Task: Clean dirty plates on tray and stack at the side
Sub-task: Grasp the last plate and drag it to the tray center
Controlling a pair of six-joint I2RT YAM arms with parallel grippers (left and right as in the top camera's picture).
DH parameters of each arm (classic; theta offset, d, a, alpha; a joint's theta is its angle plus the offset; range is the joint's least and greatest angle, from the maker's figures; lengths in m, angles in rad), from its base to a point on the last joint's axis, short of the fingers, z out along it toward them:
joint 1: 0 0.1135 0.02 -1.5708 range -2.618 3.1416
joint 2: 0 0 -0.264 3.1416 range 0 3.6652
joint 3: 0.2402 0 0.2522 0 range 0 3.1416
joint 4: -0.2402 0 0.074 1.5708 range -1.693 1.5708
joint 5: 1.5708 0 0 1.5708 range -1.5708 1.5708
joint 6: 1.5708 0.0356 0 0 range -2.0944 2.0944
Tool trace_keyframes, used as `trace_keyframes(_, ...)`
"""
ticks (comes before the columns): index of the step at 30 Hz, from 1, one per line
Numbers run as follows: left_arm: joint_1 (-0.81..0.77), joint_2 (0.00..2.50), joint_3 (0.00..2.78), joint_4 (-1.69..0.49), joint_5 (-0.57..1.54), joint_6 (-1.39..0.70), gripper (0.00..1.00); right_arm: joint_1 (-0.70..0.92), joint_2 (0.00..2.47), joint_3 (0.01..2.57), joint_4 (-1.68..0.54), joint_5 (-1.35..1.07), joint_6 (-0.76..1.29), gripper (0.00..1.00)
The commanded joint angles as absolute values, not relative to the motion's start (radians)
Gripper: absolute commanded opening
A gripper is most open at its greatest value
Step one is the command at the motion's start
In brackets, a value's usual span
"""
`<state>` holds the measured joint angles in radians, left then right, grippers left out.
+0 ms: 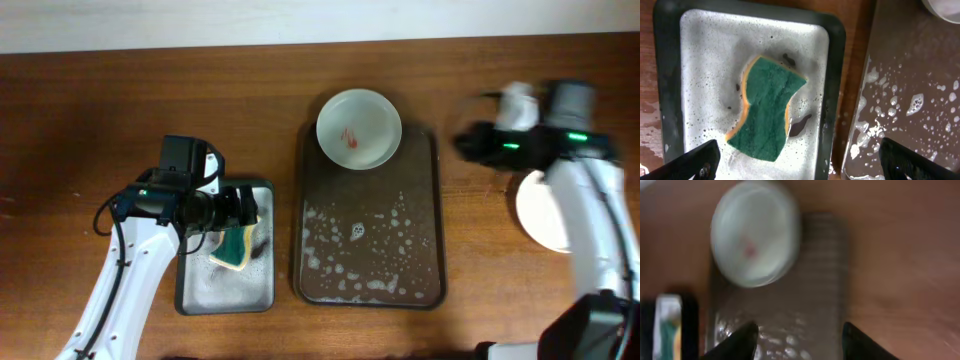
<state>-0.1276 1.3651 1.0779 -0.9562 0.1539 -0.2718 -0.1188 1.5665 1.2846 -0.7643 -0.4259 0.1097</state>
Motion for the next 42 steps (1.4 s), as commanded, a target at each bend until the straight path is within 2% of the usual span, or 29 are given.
trace_keyframes(1, -0.123, 1.356, 1.093, -0.956, 0.165, -0.263, 0.99, 0.088, 1.655, 1.289, -0.636, -0.199, 0.022, 0.55)
trace_keyframes(4, -0.123, 1.356, 1.093, -0.956, 0.165, -0.263, 0.99, 0.200, 1.805, 1.289, -0.458, -0.072, 0.022, 0.51)
trace_keyframes(7, -0.123, 1.356, 1.093, -0.956, 0.165, -0.263, 0.99, 0.194, 1.995, 1.289, -0.275, -0.066, 0.035, 0.49)
trace_keyframes(10, -0.123, 1.356, 1.093, -0.955, 0.165, -0.263, 1.00, 0.157, 2.089, 1.289, -0.193, -0.071, 0.094, 0.45)
trace_keyframes(12, -0.123, 1.356, 1.093, -0.956, 0.165, -0.263, 0.99, 0.140, 2.068, 1.291, -0.204, -0.109, 0.093, 0.37)
trace_keyframes(25, -0.123, 1.356, 1.093, -0.956, 0.165, -0.263, 1.00, 0.103, 1.844, 1.291, -0.298, -0.108, 0.004, 0.35)
trace_keyframes(33, -0.123, 1.356, 1.093, -0.956, 0.165, -0.263, 0.99, 0.049, 2.017, 1.290, -0.223, -0.022, 0.046, 0.37)
trace_keyframes(36, -0.123, 1.356, 1.093, -0.956, 0.165, -0.263, 0.99, 0.052, 2.036, 1.290, -0.242, -0.021, 0.087, 0.27)
trace_keyframes(37, -0.123, 1.356, 1.093, -0.956, 0.165, -0.263, 0.99, 0.052, 2.056, 1.289, -0.266, -0.022, 0.120, 0.13)
trace_keyframes(38, -0.123, 1.356, 1.093, -0.956, 0.165, -0.263, 1.00, 0.052, 2.069, 1.288, -0.277, -0.027, 0.153, 0.04)
trace_keyframes(42, -0.123, 1.356, 1.093, -0.956, 0.165, -0.263, 0.99, 0.051, 1.955, 1.291, -0.357, -0.075, 0.155, 0.04)
